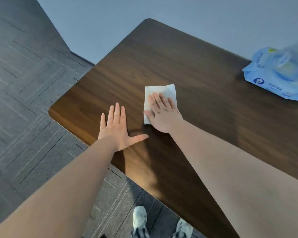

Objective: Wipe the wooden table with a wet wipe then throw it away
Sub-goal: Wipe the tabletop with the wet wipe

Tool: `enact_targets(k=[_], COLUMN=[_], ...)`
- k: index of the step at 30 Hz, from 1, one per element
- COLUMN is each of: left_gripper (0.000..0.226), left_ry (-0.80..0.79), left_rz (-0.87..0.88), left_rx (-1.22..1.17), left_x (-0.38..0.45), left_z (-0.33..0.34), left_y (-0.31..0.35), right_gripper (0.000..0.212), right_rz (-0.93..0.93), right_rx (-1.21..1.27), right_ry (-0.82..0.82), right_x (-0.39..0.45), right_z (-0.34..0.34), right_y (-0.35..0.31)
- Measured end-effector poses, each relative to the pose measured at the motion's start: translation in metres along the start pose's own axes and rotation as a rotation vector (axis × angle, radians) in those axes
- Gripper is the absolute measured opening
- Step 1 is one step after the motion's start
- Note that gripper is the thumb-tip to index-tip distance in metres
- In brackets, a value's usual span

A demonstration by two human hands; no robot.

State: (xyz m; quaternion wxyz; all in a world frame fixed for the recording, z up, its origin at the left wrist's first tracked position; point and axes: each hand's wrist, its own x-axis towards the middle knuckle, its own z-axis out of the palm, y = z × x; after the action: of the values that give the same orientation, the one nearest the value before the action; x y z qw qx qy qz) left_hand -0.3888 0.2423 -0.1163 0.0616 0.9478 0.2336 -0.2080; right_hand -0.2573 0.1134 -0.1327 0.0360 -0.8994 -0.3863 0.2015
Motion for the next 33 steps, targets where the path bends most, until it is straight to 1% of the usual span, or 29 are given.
enact_targets(k=[6,10,15,18,23,26,28,30,32,33], left_gripper=[0.133,0.129,0.131,0.129,0.128,0.129,0.12,0.103,0.088,0.084], left_ry=[0.02,0.04,0.056,0.043,0.028,0.017,0.037,0.072,0.105,0.104], left_rz=[0.013,0.014,0.011,0.005,-0.004,0.008,0.082,0.218,0.333,0.379], left_rx=[-0.067,-0.093,-0.085,-0.079,-0.054,0.043,0.138,0.201,0.208,0.201], left_x=[0.002,0.004,0.004,0.003,-0.003,-0.005,-0.009,-0.013,-0.017,-0.019], left_z=[0.003,0.005,0.007,0.006,0.002,0.0,-0.003,-0.006,-0.009,-0.009], left_y=[-0.005,-0.007,-0.007,-0.005,-0.005,-0.003,0.0,0.011,0.033,0.048], right_gripper=[0.06,0.06,0.06,0.06,0.061,0.063,0.062,0.061,0.06,0.06], right_rz=[-0.104,-0.145,-0.173,-0.154,-0.047,0.064,0.165,0.288,0.43,0.493], right_rx=[0.024,-0.019,-0.049,-0.014,0.034,0.061,0.082,0.109,0.131,0.14], right_ry=[0.029,0.045,0.021,0.028,0.018,-0.001,0.009,0.05,0.086,0.088], right_x=[0.06,0.09,0.093,0.082,0.032,-0.01,-0.039,-0.071,-0.105,-0.122], right_z=[-0.009,-0.011,-0.012,-0.009,0.0,0.004,0.009,0.017,0.024,0.027], right_y=[-0.054,-0.079,-0.078,-0.072,-0.043,-0.015,0.008,0.036,0.065,0.08])
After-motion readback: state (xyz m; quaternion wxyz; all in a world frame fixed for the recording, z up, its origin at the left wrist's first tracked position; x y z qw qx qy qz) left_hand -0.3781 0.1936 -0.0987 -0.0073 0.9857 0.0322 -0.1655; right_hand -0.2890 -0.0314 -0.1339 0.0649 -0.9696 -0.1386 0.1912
